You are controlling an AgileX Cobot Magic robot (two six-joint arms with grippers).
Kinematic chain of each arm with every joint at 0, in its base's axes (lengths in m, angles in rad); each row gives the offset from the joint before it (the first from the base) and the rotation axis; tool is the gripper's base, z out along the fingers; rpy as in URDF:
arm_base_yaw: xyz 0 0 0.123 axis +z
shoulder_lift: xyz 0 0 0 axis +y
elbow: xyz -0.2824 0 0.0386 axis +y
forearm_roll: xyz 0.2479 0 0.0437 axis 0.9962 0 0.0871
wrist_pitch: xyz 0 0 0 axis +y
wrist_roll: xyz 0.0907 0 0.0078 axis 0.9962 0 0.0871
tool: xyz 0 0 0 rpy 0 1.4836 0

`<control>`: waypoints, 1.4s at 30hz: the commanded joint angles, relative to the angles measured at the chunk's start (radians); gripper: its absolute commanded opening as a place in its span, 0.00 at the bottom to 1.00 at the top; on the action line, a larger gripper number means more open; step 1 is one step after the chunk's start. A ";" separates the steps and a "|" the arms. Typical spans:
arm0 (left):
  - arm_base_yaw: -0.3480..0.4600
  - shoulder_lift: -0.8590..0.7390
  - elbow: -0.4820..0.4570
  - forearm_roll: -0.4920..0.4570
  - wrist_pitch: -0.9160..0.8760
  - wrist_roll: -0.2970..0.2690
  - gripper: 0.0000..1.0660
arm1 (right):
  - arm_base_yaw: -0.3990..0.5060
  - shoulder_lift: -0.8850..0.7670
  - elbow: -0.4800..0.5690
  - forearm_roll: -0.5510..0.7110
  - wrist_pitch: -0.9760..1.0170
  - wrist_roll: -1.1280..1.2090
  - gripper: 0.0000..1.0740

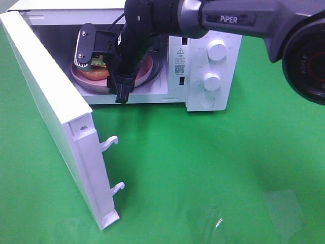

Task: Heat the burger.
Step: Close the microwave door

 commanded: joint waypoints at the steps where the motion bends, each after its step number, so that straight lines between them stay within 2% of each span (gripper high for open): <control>1: 0.000 -0.015 0.001 -0.007 -0.008 0.000 0.94 | -0.001 -0.036 0.029 0.002 0.012 0.010 0.59; 2: 0.000 -0.015 0.001 -0.007 -0.008 0.000 0.94 | -0.001 -0.061 0.070 0.002 0.003 0.009 0.60; 7: 0.000 -0.015 0.001 -0.007 -0.008 0.000 0.94 | -0.001 -0.094 0.122 0.002 -0.011 0.009 0.62; 13: 0.000 -0.015 0.001 -0.007 -0.008 0.000 0.94 | -0.001 -0.173 0.258 0.002 -0.038 0.002 0.64; 16: 0.000 -0.015 0.001 -0.007 -0.008 0.000 0.94 | -0.001 -0.183 0.275 0.002 -0.045 0.002 0.64; 18: 0.000 -0.015 0.001 -0.007 -0.008 0.000 0.94 | 0.001 -0.239 0.362 0.001 -0.088 -0.001 0.64; 19: 0.000 -0.015 0.001 -0.007 -0.008 0.000 0.94 | 0.001 -0.239 0.362 0.001 -0.088 -0.001 0.64; 20: 0.000 -0.015 0.001 -0.007 -0.008 0.000 0.94 | 0.001 -0.262 0.407 0.001 -0.107 -0.011 0.64; 25: 0.000 -0.015 0.001 -0.007 -0.008 0.000 0.94 | 0.001 -0.301 0.467 0.002 -0.133 -0.013 0.64; 27: 0.000 -0.015 0.001 -0.007 -0.008 0.000 0.94 | 0.001 -0.349 0.544 0.002 -0.155 -0.013 0.64; 37: 0.000 -0.015 0.001 -0.007 -0.008 0.000 0.94 | 0.001 -0.475 0.718 0.007 -0.204 -0.009 0.64; 42: 0.000 -0.015 0.001 -0.007 -0.008 0.000 0.94 | 0.001 -0.583 0.841 0.013 -0.240 0.031 0.66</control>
